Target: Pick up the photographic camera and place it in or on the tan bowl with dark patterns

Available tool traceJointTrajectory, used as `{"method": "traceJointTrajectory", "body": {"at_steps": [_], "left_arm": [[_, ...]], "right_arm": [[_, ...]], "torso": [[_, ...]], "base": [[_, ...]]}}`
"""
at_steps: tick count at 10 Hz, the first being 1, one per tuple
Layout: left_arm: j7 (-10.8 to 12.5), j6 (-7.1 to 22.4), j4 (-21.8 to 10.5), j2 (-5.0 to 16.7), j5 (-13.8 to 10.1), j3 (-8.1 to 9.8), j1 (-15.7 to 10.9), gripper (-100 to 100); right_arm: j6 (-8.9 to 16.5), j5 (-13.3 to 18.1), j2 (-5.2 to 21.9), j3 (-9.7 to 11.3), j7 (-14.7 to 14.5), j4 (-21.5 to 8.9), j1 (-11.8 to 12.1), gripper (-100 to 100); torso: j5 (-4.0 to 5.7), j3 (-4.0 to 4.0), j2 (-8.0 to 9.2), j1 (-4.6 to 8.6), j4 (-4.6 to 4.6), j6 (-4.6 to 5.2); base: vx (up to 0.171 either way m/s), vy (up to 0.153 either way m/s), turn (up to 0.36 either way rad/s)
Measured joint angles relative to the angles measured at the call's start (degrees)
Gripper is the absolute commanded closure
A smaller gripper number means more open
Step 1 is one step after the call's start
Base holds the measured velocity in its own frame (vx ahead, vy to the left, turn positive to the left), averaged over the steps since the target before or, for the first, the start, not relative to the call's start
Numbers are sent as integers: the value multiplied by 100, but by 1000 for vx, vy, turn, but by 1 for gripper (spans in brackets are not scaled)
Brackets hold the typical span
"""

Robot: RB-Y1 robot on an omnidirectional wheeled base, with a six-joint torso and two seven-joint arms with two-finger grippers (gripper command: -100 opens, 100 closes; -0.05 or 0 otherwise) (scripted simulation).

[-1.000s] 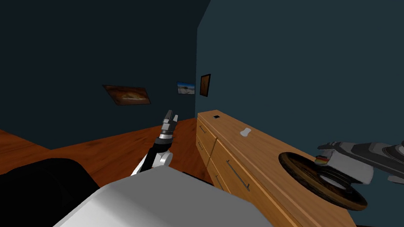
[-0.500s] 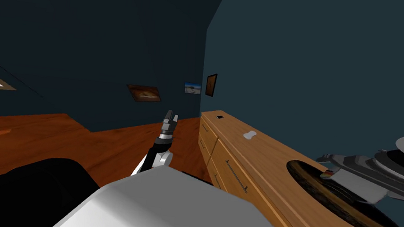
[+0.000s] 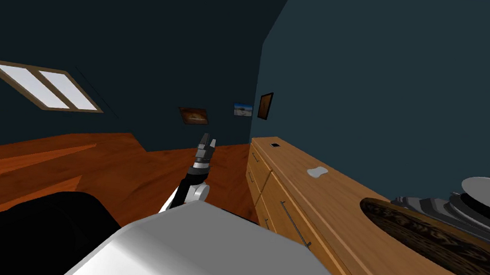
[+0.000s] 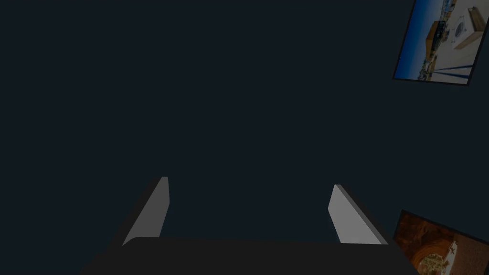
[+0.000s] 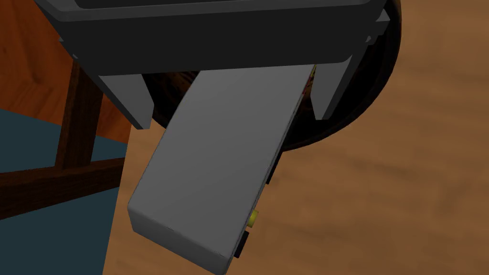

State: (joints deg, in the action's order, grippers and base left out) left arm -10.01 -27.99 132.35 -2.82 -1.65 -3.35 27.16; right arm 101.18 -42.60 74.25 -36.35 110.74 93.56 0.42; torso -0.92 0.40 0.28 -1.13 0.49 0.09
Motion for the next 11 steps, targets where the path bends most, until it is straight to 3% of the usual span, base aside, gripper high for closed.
{"method": "traceJointTrajectory", "body": {"at_steps": [2,8,9,11], "left_arm": [[0,0,0,0,0,0,-1,0],[0,0,0,1,0,0,0,0],[0,0,0,0,0,0,-1,0],[0,0,0,0,0,0,-1,0]], "right_arm": [[-281,-9,23,14,-255,-5,8,-100],[332,-440,336,-77,164,359,16,-100],[352,-446,342,-79,178,366,15,0],[351,-445,341,-80,177,365,15,0]], "torso": [[2,8,14,7,3,-1],[6,-1,-2,28,0,-9],[5,0,2,14,0,-10],[4,-1,0,11,-1,-11]], "base": [[2,-28,11],[15,-70,25],[0,0,0],[0,0,0]]}}
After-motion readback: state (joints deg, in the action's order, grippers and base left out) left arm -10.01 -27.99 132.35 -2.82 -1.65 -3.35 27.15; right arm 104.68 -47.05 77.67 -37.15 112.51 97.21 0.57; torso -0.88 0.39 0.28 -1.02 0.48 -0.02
